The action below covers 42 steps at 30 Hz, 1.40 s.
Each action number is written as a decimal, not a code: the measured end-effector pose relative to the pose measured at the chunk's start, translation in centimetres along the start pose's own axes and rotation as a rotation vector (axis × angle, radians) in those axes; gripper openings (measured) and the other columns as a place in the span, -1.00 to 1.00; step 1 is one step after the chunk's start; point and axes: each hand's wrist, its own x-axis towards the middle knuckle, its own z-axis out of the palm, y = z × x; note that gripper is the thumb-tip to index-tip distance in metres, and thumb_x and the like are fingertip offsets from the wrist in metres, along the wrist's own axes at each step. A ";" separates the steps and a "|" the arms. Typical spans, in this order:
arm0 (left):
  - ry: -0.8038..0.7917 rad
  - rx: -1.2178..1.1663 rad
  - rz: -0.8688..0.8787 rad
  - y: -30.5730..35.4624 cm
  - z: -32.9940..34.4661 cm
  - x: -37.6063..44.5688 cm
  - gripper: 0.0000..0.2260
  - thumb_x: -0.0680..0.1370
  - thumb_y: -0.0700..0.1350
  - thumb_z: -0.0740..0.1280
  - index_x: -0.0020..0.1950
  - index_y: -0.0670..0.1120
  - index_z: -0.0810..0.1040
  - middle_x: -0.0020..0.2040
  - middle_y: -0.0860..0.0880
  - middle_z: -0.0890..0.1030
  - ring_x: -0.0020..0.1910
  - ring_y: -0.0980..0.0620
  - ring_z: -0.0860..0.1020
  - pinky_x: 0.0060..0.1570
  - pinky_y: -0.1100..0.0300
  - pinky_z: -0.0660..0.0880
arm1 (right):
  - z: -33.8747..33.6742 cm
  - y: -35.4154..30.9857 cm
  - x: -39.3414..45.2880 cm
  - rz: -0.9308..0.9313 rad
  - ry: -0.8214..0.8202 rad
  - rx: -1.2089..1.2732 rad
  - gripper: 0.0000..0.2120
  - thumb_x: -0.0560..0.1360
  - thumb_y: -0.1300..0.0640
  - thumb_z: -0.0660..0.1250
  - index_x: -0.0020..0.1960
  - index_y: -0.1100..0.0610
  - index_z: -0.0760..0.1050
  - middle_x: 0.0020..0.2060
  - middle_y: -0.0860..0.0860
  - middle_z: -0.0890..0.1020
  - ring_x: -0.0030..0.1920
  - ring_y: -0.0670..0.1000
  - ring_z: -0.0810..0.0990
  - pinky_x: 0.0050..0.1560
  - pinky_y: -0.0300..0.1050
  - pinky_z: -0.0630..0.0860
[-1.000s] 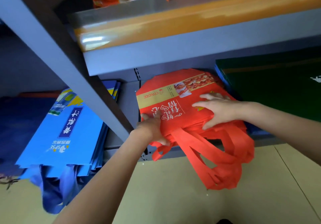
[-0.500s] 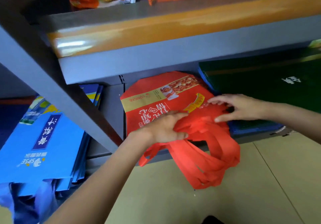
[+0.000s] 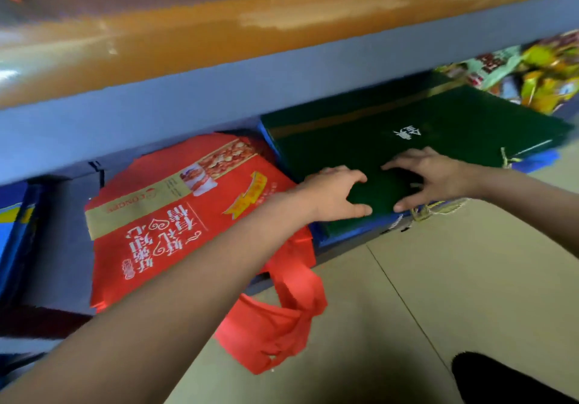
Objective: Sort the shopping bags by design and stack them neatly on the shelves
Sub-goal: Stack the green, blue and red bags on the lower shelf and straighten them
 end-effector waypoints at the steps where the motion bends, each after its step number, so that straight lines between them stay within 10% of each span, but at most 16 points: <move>1: -0.044 0.041 0.000 0.9 0.1 1.1 -0.39 0.49 0.14 0.35 0.46 -0.03 0.28 0.41 -0.11 0.34 0.38 -0.13 0.32 0.33 -0.02 0.30 | 0.2 1.2 -0.5 0.019 0.017 -0.009 -0.18 0.29 -0.22 0.45 0.46 -0.10 0.21 0.40 -0.01 0.27 0.39 0.09 0.19 0.37 0.04 0.21; 22: -0.303 0.257 -0.506 9.3 1.9 8.9 -0.24 0.47 -0.01 0.41 0.53 0.05 0.04 0.53 0.02 0.09 0.41 -0.15 0.22 0.29 -0.06 0.36 | -2.4 13.5 1.7 -0.387 -0.085 -0.234 -0.22 0.38 -0.19 0.41 0.47 -0.04 0.15 0.34 0.05 0.25 0.30 0.12 0.25 0.18 -0.01 0.35; 35: -0.187 0.147 -0.551 9.0 1.7 10.5 -0.41 0.42 0.13 0.44 0.38 0.01 0.33 0.28 -0.06 0.47 0.22 -0.07 0.46 0.07 0.19 0.34 | -3.5 12.9 4.5 -0.348 -0.299 -0.149 -0.14 0.17 -0.13 0.59 0.32 -0.01 0.20 0.25 0.06 0.24 0.29 0.15 0.22 0.19 0.13 0.33; 42: -0.227 -0.193 -0.443 5.8 0.6 10.9 -0.66 0.48 0.06 0.40 0.21 -0.01 0.50 0.32 -0.01 0.47 0.32 0.03 0.40 0.24 0.21 0.35 | -2.1 15.5 2.4 -0.396 -0.134 -0.215 -0.13 0.35 -0.11 0.47 0.51 -0.08 0.06 0.40 -0.03 0.16 0.34 0.05 0.16 0.26 0.03 0.27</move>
